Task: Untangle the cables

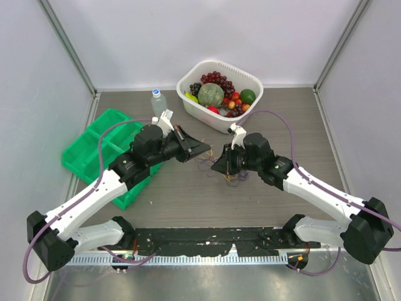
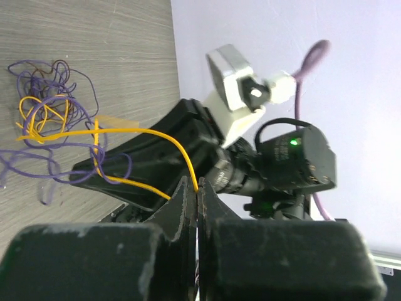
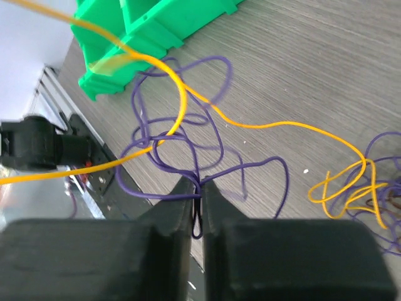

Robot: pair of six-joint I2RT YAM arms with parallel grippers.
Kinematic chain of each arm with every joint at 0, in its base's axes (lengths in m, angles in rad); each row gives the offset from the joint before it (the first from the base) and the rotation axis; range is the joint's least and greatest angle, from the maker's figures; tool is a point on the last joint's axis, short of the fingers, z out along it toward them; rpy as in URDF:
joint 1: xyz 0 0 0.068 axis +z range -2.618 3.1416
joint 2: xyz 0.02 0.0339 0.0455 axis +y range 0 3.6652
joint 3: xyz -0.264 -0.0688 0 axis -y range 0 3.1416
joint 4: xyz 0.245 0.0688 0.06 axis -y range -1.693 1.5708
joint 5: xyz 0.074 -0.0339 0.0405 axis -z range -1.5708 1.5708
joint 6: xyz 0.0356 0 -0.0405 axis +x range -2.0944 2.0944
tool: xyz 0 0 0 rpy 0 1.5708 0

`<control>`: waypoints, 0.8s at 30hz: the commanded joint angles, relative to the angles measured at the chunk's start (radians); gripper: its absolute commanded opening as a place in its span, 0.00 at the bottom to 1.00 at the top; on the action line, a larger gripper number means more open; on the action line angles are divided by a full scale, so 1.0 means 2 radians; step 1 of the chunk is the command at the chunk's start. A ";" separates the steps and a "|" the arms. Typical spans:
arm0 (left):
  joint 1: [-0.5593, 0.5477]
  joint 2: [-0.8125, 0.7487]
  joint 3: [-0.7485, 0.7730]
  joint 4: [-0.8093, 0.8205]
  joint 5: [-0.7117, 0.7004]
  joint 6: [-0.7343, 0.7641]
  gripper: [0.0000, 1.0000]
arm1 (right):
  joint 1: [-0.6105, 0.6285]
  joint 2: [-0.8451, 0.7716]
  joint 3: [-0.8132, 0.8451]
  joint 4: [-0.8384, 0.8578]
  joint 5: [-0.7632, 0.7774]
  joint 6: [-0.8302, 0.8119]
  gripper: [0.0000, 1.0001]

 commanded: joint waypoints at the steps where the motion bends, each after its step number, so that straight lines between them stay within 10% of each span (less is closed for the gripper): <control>1: 0.004 -0.015 0.094 -0.050 0.010 0.062 0.00 | 0.002 0.010 -0.021 0.038 0.044 0.014 0.02; 8: 0.004 -0.003 0.290 -0.186 -0.034 0.207 0.00 | -0.036 0.052 -0.044 -0.065 0.237 0.114 0.01; 13: 0.006 0.031 0.424 -0.270 -0.054 0.253 0.00 | -0.152 0.112 -0.090 -0.092 0.178 0.128 0.01; 24: 0.007 0.053 0.566 -0.299 -0.081 0.303 0.00 | -0.181 0.131 -0.082 -0.116 0.212 0.116 0.01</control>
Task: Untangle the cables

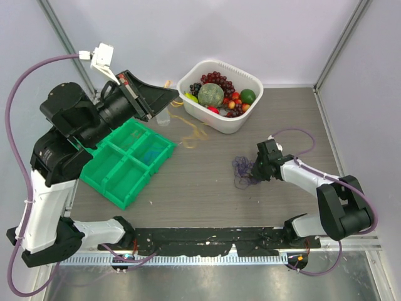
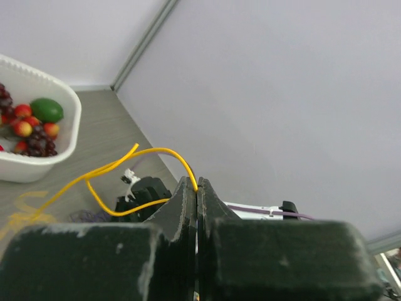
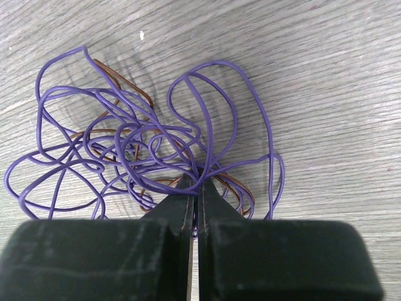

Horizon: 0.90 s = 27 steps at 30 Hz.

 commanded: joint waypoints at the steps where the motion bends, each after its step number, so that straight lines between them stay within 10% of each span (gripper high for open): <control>1: 0.002 0.006 0.077 -0.027 -0.033 0.052 0.00 | -0.006 0.009 0.007 -0.044 0.038 -0.009 0.01; 7: 0.002 0.025 0.156 -0.081 -0.077 0.089 0.00 | -0.006 -0.007 0.019 -0.038 0.000 -0.054 0.06; 12: 0.002 0.024 0.128 -0.128 -0.131 0.093 0.00 | -0.005 -0.041 0.046 -0.050 -0.062 -0.096 0.47; 16: 0.003 0.029 0.102 -0.137 -0.145 0.098 0.00 | -0.002 -0.089 0.060 -0.063 -0.089 -0.114 0.59; 27: 0.014 0.043 0.097 -0.149 -0.211 0.161 0.00 | 0.002 -0.106 0.073 -0.090 -0.134 -0.116 0.58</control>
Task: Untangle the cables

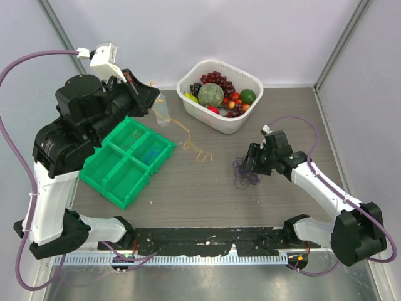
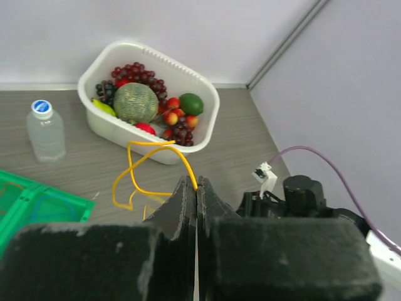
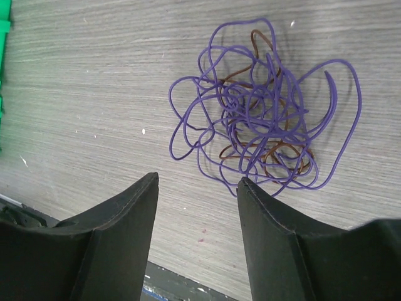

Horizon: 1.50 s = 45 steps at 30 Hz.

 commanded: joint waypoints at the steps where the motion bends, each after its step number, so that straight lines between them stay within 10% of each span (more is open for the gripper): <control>1: 0.004 -0.005 0.012 -0.008 -0.052 0.046 0.00 | 0.003 -0.001 0.015 -0.015 -0.018 -0.010 0.58; 13: 0.006 0.035 0.044 -0.141 -0.202 0.085 0.00 | 0.003 0.073 0.056 -0.011 -0.023 -0.019 0.56; 23: 0.051 -0.113 -0.292 -0.019 -0.199 -0.025 0.00 | 0.003 0.153 0.103 -0.019 -0.043 -0.037 0.53; 45: 0.220 -0.098 -0.659 0.065 -0.023 -0.373 0.00 | 0.002 0.127 0.104 -0.020 -0.027 -0.027 0.53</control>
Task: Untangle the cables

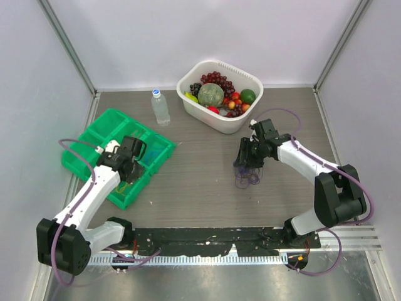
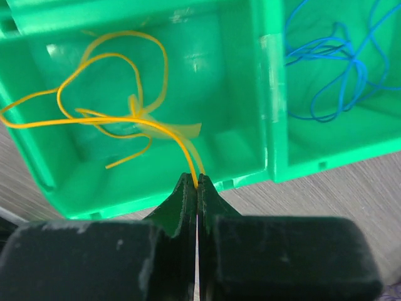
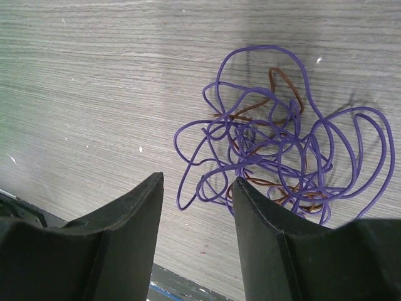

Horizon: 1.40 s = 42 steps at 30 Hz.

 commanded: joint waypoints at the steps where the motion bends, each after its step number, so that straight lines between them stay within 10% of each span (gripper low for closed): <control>1: 0.025 0.000 -0.034 0.062 0.061 -0.098 0.00 | 0.003 -0.041 0.006 0.005 0.010 0.006 0.53; 6: 0.030 0.015 -0.005 0.009 0.028 -0.095 0.06 | 0.003 -0.062 -0.014 0.004 0.016 0.007 0.53; 18: 0.035 -0.098 0.019 -0.006 0.005 -0.049 0.72 | 0.003 -0.065 -0.026 0.003 0.026 -0.010 0.53; 28: 0.035 -0.191 -0.050 0.135 0.331 0.002 0.69 | 0.002 -0.007 -0.006 -0.017 0.126 -0.040 0.53; 32: 0.034 -0.195 -0.089 0.185 0.445 -0.051 0.50 | 0.007 0.000 -0.028 0.041 0.057 -0.024 0.44; 42: -0.123 -0.131 -0.021 0.158 0.350 -0.043 0.48 | 0.117 -0.014 -0.072 0.119 0.011 0.043 0.28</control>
